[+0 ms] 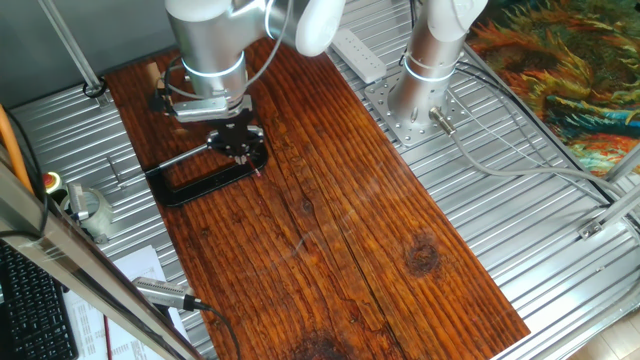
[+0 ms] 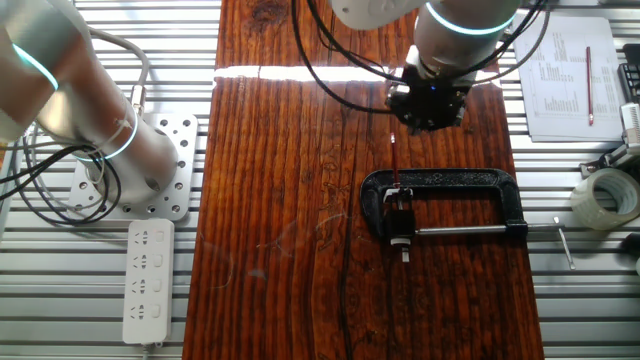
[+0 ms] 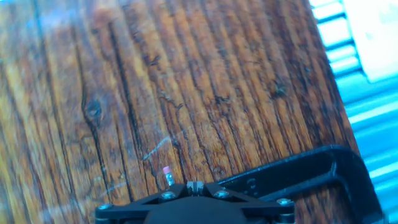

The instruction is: Insert the pencil into the pencil sharpener

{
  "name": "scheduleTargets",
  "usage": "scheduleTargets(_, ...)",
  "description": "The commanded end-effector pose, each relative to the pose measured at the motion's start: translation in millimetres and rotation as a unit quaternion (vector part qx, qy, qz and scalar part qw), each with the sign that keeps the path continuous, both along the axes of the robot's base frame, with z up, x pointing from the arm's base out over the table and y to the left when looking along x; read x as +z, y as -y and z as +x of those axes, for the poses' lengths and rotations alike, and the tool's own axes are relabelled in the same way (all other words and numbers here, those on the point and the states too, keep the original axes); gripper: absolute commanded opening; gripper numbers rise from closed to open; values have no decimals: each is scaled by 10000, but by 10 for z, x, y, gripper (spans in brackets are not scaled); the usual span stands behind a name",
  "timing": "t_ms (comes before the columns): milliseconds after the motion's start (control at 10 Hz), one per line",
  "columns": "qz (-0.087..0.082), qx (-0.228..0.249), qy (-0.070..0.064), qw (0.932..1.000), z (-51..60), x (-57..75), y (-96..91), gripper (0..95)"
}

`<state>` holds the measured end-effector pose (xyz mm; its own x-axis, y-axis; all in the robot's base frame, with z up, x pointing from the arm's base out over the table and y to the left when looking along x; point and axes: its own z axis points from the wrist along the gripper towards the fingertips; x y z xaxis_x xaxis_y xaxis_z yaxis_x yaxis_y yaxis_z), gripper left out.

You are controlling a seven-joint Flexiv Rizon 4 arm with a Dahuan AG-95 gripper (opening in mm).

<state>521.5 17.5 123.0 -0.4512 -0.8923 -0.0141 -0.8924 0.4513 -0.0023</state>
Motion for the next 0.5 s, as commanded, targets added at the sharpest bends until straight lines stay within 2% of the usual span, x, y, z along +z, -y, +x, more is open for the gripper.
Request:
scheduleTargets(100,-256,-3038,41,9524,50,60,-29,0)
scheduleTargets(200,-294,-3557,47,9341,37,79,6,0)
scheduleTargets(300,-306,-3740,48,9269,32,81,24,0)
scheduleTargets(400,-283,-4261,84,9042,24,92,41,0)
scheduleTargets(500,-275,-4604,95,8872,11,107,70,0)
